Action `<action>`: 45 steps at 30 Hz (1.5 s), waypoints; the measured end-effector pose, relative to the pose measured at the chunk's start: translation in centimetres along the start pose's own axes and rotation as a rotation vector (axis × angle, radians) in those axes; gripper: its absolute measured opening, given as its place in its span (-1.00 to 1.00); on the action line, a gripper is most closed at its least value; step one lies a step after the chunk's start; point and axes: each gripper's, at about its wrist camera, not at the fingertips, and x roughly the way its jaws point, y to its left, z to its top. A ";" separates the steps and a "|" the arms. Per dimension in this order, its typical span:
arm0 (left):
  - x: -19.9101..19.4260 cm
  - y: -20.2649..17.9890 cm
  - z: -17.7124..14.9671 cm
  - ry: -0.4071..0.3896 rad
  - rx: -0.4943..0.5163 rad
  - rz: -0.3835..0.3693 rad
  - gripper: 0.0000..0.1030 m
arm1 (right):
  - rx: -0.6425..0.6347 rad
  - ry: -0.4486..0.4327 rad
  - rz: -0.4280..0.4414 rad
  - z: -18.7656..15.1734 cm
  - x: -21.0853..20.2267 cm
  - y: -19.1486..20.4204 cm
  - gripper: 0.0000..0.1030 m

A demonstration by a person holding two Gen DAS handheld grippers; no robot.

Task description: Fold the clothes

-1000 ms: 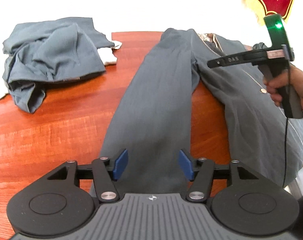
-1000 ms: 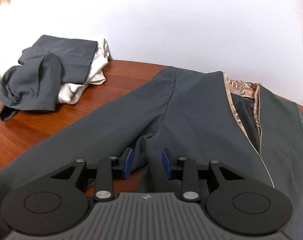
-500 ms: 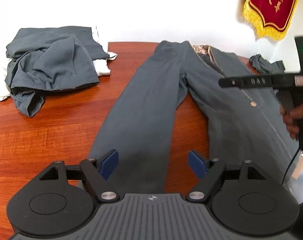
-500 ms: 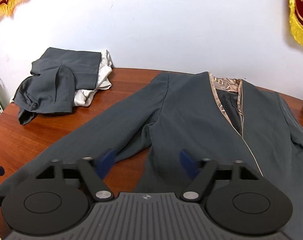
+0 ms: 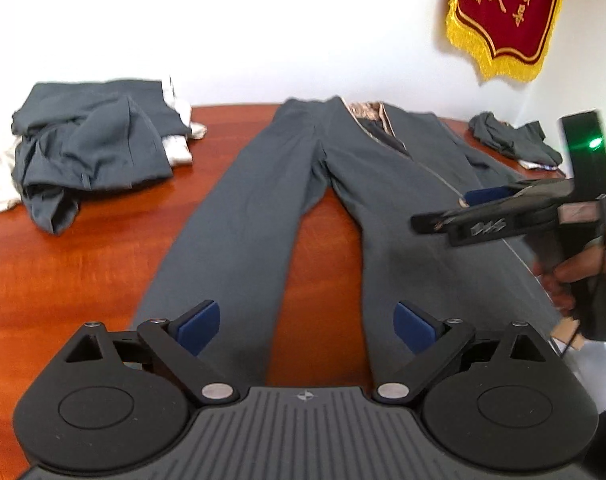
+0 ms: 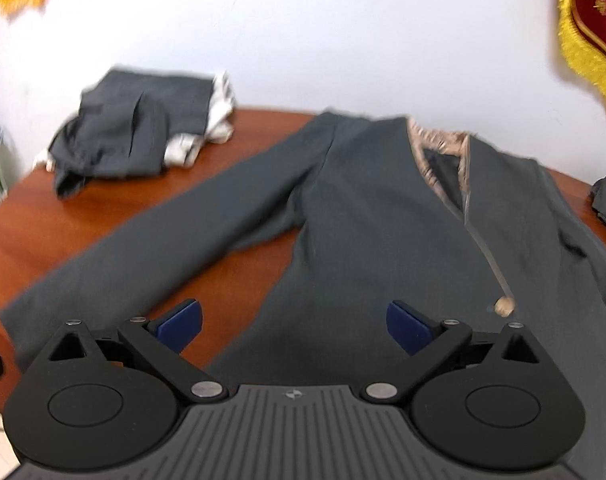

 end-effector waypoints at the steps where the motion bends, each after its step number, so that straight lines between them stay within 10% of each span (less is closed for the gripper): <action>1: -0.4 -0.3 -0.5 0.001 0.000 0.005 0.84 | -0.008 0.017 0.013 -1.1 0.4 0.7 0.96; 18: -5.0 -0.5 -7.1 0.041 -0.090 0.126 0.86 | -0.158 0.075 0.068 -6.2 2.5 7.9 0.27; 26: -5.5 -1.0 -7.6 0.016 -0.094 0.127 0.86 | -0.093 0.065 0.088 -6.1 2.3 6.3 -0.85; 35: -5.8 -2.1 -6.3 -0.036 -0.060 0.101 0.86 | -0.110 0.073 0.146 -6.6 0.6 7.2 -0.75; 45: -8.4 -5.0 -6.1 -0.101 -0.033 0.107 0.86 | -0.025 -0.012 0.158 -6.2 -6.7 5.0 -0.18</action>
